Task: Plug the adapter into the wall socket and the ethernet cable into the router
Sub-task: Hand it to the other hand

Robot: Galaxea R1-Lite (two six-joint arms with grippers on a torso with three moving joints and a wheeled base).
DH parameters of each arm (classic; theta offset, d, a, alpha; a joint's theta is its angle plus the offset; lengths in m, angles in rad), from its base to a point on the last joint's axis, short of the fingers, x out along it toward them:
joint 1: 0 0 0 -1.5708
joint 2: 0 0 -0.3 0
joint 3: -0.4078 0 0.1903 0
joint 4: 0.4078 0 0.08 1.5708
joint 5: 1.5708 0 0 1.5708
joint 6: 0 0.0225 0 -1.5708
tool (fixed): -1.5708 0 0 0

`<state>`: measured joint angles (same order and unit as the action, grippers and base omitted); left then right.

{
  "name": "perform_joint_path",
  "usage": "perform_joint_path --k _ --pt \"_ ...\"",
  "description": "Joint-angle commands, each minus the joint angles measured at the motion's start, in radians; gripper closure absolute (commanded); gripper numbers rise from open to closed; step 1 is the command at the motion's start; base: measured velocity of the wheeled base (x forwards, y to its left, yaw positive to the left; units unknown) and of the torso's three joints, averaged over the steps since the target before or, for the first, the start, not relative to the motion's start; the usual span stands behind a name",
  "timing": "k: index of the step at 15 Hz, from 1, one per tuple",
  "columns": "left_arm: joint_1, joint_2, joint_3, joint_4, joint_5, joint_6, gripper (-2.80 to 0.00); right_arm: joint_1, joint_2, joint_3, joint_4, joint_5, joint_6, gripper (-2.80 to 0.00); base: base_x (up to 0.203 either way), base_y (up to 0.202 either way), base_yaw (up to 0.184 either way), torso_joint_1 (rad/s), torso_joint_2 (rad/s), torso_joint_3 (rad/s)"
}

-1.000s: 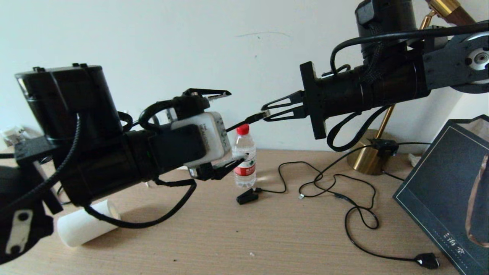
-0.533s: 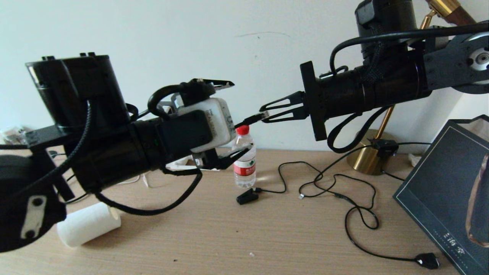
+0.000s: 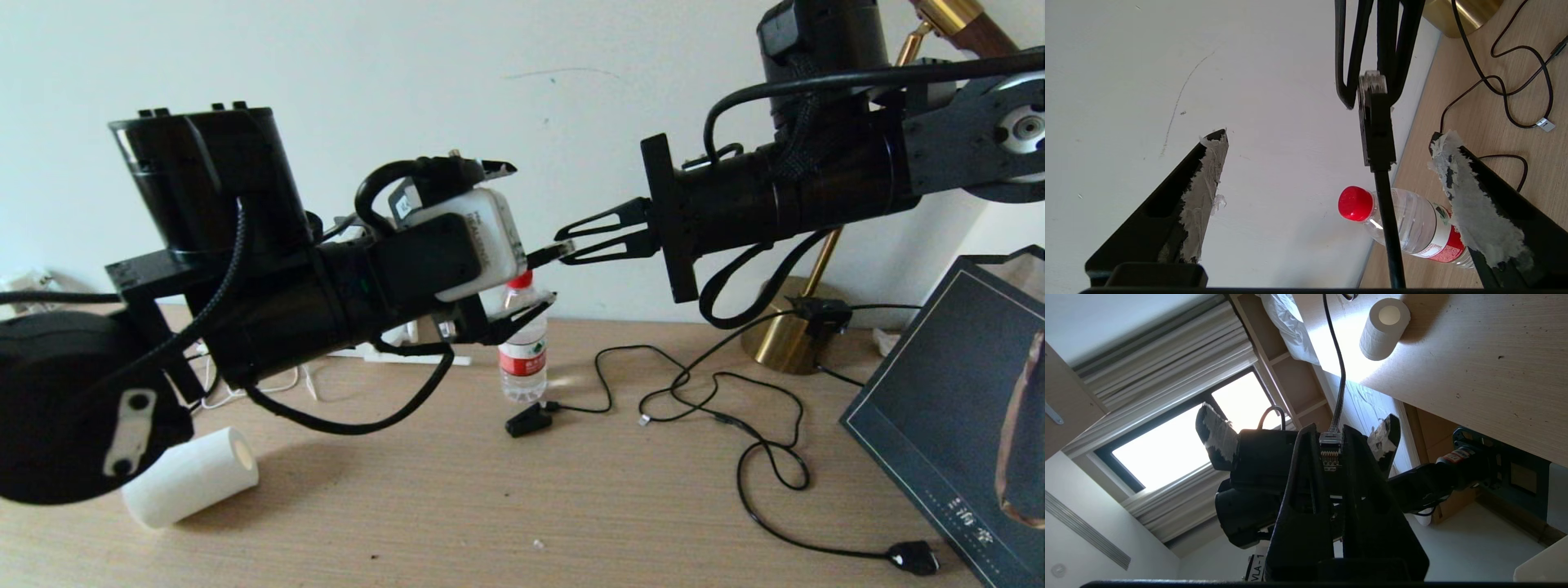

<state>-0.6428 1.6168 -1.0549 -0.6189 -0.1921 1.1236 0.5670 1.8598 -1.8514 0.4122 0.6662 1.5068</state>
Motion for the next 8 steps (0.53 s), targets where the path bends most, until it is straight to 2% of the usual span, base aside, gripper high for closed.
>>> perform_joint_path --k 1,2,8 --pt "0.0 0.006 0.001 -0.004 -0.001 0.005 -2.8 0.001 -0.001 0.001 0.002 0.004 0.009 0.0 0.0 0.0 0.0 0.0 0.0 0.0" --pt "0.0 0.005 0.001 -0.007 -0.001 0.005 0.0 0.001 -0.002 0.001 0.002 0.003 0.009 0.0 0.0 0.0 0.0 0.0 0.0 0.0" --pt "0.0 0.013 0.0 -0.016 -0.009 0.004 0.0 0.005 -0.011 0.002 0.002 0.004 0.018 0.0 0.0 0.0 0.0 0.0 0.0 0.0"
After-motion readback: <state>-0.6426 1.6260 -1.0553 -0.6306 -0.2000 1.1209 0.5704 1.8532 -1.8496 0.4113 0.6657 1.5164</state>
